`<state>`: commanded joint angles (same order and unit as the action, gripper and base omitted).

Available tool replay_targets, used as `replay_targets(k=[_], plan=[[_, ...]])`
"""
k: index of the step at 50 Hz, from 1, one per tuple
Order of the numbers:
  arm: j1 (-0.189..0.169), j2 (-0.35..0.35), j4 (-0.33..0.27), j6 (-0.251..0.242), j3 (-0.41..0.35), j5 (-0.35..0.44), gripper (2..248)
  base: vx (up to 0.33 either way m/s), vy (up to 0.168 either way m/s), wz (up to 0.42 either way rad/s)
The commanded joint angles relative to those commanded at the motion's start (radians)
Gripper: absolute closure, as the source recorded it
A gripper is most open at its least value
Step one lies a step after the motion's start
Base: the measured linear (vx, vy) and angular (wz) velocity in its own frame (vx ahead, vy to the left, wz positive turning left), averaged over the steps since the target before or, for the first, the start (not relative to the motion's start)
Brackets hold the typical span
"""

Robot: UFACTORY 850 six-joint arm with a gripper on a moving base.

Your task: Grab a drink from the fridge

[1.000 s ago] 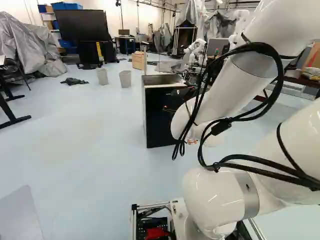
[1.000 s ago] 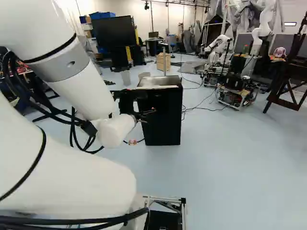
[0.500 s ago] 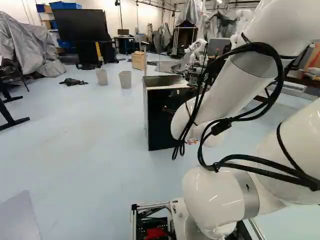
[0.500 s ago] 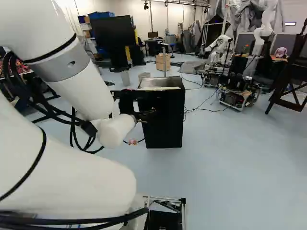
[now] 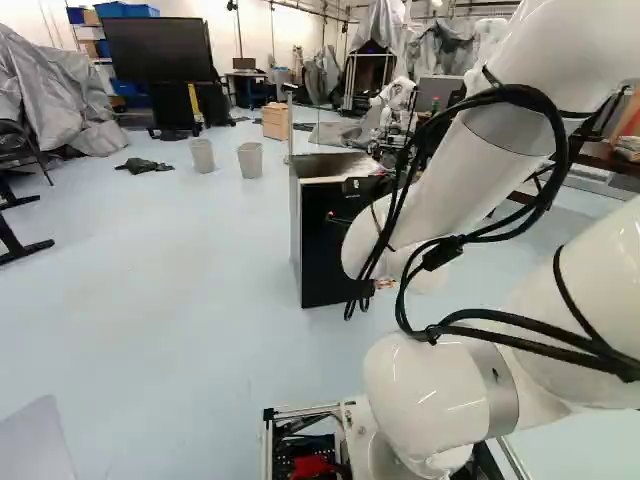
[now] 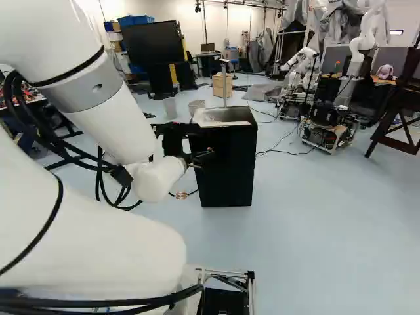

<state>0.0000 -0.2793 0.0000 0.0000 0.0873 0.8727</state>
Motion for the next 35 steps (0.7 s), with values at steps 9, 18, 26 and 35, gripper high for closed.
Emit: replay_targets(k=[9,18,26,35], plan=[[0.0,0.0,0.0,0.0,0.0,0.0,3,0.094,0.063,-0.02],[0.0,0.0,0.0,0.0,0.0,0.0,3,0.095,0.065,-0.023],[0.0,0.0,0.0,0.0,0.0,0.0,3,0.095,0.065,-0.021],[0.0,0.0,0.0,0.0,0.0,0.0,3,0.089,0.067,-0.021]])
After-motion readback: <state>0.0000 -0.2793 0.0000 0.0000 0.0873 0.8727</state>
